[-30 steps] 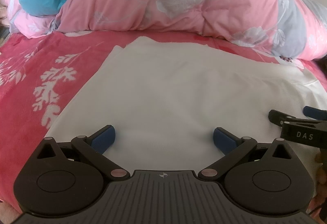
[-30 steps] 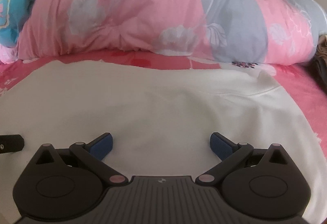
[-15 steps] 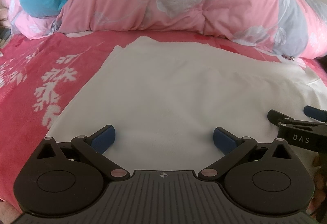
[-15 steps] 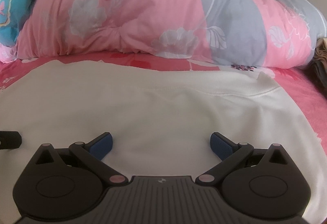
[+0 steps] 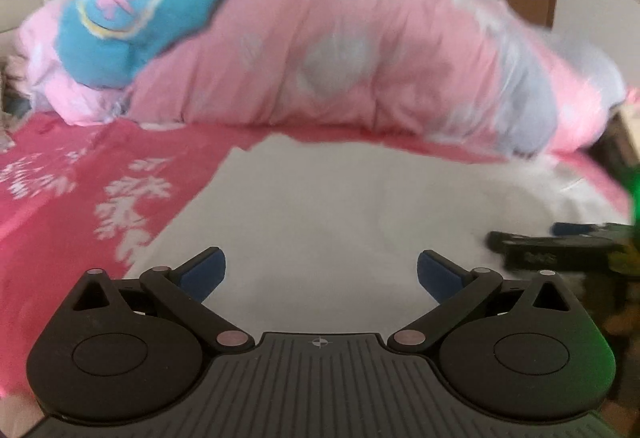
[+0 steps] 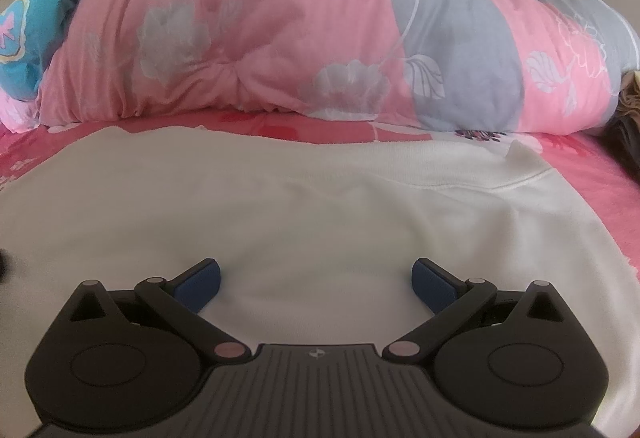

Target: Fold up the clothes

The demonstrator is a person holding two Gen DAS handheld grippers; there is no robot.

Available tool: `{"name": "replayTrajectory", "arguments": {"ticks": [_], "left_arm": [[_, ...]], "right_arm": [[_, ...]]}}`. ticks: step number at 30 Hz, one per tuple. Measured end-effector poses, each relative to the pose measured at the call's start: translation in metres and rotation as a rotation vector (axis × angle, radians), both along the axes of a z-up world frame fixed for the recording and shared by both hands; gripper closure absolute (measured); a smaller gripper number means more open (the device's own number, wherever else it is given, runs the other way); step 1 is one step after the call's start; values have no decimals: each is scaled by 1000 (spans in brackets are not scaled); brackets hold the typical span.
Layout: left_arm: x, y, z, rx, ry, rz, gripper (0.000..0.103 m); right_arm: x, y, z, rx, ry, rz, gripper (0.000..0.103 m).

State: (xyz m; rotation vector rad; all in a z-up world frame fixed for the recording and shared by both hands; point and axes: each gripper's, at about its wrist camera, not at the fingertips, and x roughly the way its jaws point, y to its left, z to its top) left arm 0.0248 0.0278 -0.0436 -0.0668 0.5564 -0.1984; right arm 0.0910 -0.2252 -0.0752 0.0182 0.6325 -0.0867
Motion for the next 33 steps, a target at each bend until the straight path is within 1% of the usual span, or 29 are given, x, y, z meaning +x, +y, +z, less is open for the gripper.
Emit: {"name": "replayTrajectory", "arguments": {"ticks": [2,5,6,8,10,11,12,17,19,20,21,23,24,26,27,28,33], "left_arm": [[-16,10,-4,-30,22,23,1],[-36,28,-11,-107,61,103,6],[-41,32,-13,-135,65,131,10],[-43,39,-17,-168,66,163,20],[-36,46,-22,-189,91,197,31],[-32,49,-25,-199,106,215,34],[-29,53,-27,-220,103,229,36],[-19,70,-34,-354,41,287,39],[-15,76,-38,-402,7,310,49],[-13,78,-41,-409,-2,315,52],[-9,80,-42,-416,-9,320,57],[-4,81,-42,-425,-25,320,60],[-3,78,-38,-422,-39,308,63],[0,73,-31,-417,-67,285,75],[1,71,-28,-415,-81,274,83],[2,68,-24,-412,-94,262,89],[7,56,-7,-398,-163,205,95]], "right_arm": [[-1,-1,0,6,-5,3,0],[-2,-3,0,13,-13,6,0],[-2,-3,0,13,-13,6,0],[-2,-3,0,13,-15,6,0],[-2,-2,0,14,-16,6,0],[-2,-3,0,14,-16,6,0],[-2,-3,0,13,-16,5,0],[-1,-1,2,5,-14,3,0],[0,-1,2,2,-13,2,0],[-1,-1,2,2,-13,2,0],[-1,-1,3,2,-13,2,0],[-1,-1,3,1,-14,1,0],[-1,-1,2,0,-14,1,0],[-1,0,2,-2,-15,0,0],[-1,0,2,-3,-16,0,0],[-1,0,2,-3,-16,0,0],[-1,-1,1,-1,-19,2,0]]}}
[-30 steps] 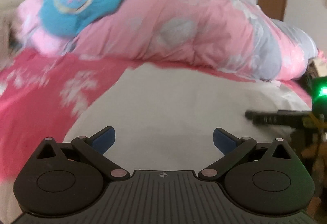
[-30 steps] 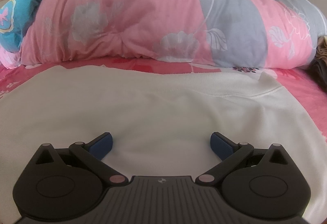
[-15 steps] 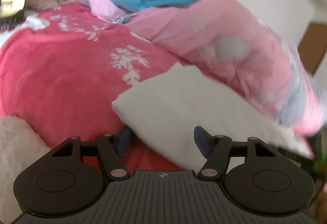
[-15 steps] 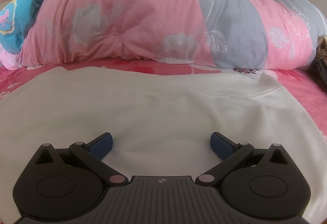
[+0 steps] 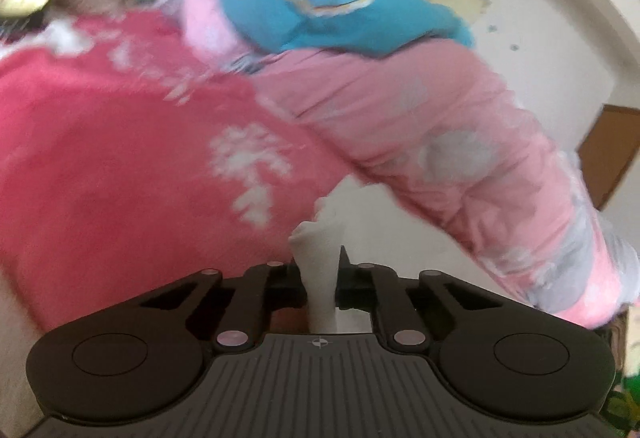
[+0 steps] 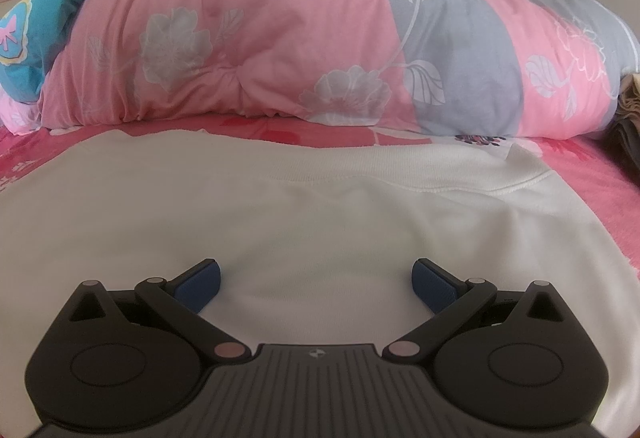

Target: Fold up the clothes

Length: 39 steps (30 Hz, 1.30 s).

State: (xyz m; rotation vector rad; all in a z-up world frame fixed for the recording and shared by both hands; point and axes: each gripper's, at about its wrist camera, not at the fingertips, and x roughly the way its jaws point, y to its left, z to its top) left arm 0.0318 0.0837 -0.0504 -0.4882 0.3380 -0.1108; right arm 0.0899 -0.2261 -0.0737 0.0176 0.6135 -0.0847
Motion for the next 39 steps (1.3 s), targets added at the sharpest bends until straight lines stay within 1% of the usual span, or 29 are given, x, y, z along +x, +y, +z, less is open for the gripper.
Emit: {"name": "replayTrajectory", "arguments": {"ticks": [5,7,8,10,11,12,14,17,20,22,24,25,27,29,32,34,36,39], "left_arm": [[5,-12,17,25,-76,-41,95],[10,-27,29,45,-106,-84,95],[12,-37,35,58,-120,-111,95],[16,-61,44,86,-140,-180,96],[18,-73,48,100,-150,-216,96],[20,-85,52,114,-159,-252,96],[17,-112,50,153,-162,-341,96],[11,-154,42,214,-160,-479,96],[5,-196,34,274,-158,-617,96],[1,-214,22,313,-124,-670,96],[-1,-229,8,360,-82,-707,96],[-1,-232,3,378,-66,-716,95],[0,-233,-4,398,-40,-735,93],[-2,-226,-2,373,-37,-753,91],[-5,-211,5,319,-38,-782,78],[-13,-202,10,301,-41,-798,65],[-22,-193,14,287,-46,-814,62],[-30,-176,18,312,-54,-809,60]], "right_arm": [[-1,-3,0,14,-5,5,0],[-3,-6,0,38,-14,12,0],[-6,-10,2,68,-21,17,0],[-12,-23,8,159,-36,42,0],[-19,-34,13,239,-48,58,0],[-26,-46,17,311,-59,49,0],[-46,-75,23,458,-94,-10,0],[-81,-117,25,637,-152,-99,0],[-108,-148,22,742,-169,-148,0],[-122,-164,19,810,-168,-154,0],[-130,-176,11,904,-162,-135,0],[-132,-180,8,949,-163,-122,0],[-131,-184,4,994,-157,-88,0],[-129,-184,6,1003,-148,-62,0],[-122,-182,7,1045,-128,0,0],[-115,-179,8,1056,-109,24,0],[-108,-173,9,1060,-88,57,0],[-100,-164,11,1079,-44,102,0]]}}
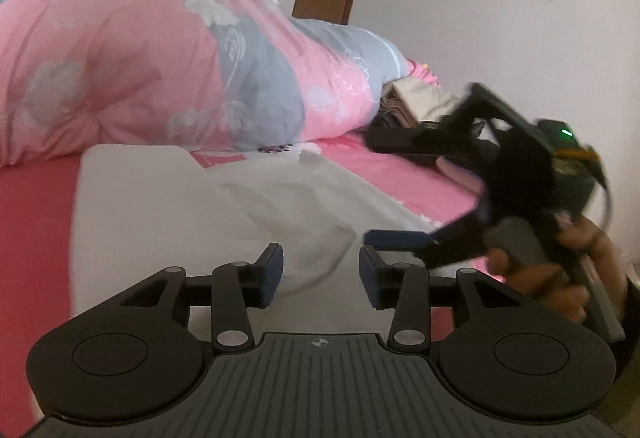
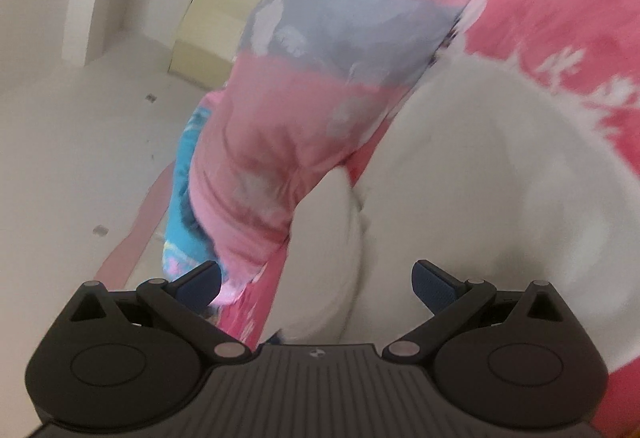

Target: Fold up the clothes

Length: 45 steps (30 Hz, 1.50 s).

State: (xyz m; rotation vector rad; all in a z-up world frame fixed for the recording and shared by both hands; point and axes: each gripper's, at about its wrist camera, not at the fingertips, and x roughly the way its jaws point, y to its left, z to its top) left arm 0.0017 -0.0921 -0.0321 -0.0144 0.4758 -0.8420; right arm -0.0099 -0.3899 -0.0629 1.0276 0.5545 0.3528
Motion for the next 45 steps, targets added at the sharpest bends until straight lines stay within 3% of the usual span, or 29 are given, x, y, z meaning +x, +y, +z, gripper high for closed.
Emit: {"name": "replayTrajectory", "arguments": {"ticks": [2,4,8,13,17,20,22,24,27,36,45], "left_arm": [[-6,16,2,30,-11,38,58],[-9,31,2,78,-13,91,56],[-8,61,-3,122,34,190,55],[4,70,-20,169,101,229,51],[11,71,-29,138,132,233,51],[14,69,-33,144,98,252,51],[15,67,-35,159,69,267,51],[18,66,-37,159,69,265,51],[21,63,-40,164,82,256,51],[15,42,-28,256,11,235,51],[7,19,-25,324,-29,179,51]], "right_arm": [[5,5,-2,16,41,26,1],[10,9,-7,27,88,46,9],[11,16,-13,76,156,67,22],[18,29,-12,62,196,68,37],[29,42,-9,5,226,81,47],[37,48,-9,-40,240,69,57],[42,51,-10,-62,248,66,71],[46,56,-10,-97,245,72,74],[50,63,-3,-169,205,72,89],[40,46,51,-377,-32,-19,92],[-11,-13,45,-404,-28,-143,92]]}}
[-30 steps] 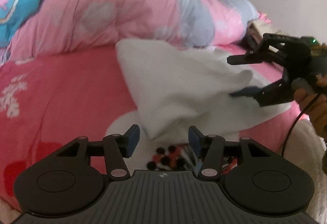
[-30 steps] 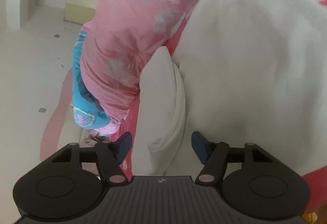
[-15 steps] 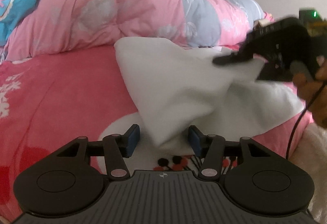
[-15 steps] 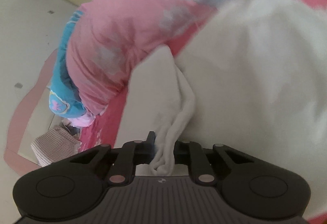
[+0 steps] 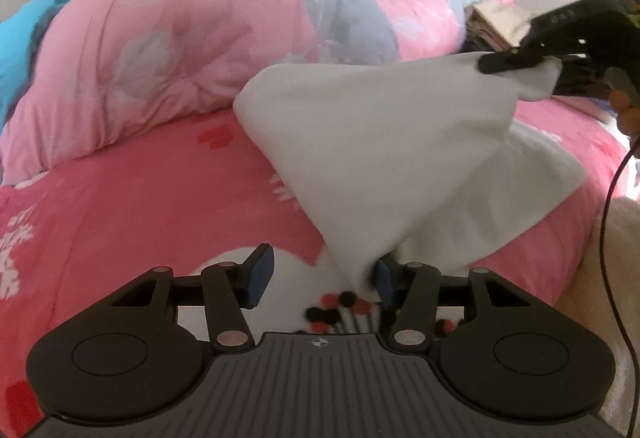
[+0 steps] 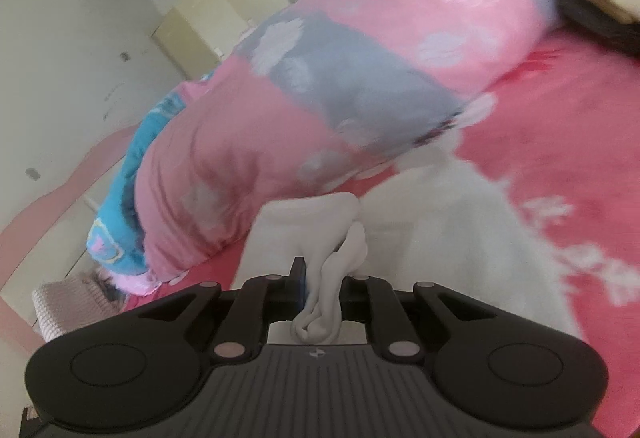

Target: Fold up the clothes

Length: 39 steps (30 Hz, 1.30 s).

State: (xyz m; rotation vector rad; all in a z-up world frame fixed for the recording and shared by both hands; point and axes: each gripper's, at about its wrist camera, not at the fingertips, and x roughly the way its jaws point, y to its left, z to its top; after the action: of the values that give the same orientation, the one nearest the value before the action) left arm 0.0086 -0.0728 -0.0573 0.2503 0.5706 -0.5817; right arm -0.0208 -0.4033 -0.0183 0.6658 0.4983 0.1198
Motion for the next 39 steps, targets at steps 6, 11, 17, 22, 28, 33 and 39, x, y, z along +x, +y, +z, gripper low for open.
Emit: {"name": "replayTrajectory", "arguments": {"ticks": [6,11,17,22,28,33,39], "left_arm": [[-3,-12,2,35,-14,-32,51],[-5,-16,4,55,-15,-47,51],[-3,-19,1,61,1,-57,51],[0,-11,-1,12,35,-42,51],[0,2,-1,-65,82,-46,51],[-1,18,1,-153,136,-77,51],[6,26,3,-275,208,-90,50]], "right_arm": [[-28,-33,-21,48,37,-59,92],[-47,-37,-27,37,35,-62,92],[-44,-50,-53,46,120,-60,91],[-53,-56,-52,79,123,-57,83],[-66,-48,-48,28,109,-50,90],[-65,-48,-43,9,91,-62,91],[-63,-54,-59,66,122,-60,91]]}}
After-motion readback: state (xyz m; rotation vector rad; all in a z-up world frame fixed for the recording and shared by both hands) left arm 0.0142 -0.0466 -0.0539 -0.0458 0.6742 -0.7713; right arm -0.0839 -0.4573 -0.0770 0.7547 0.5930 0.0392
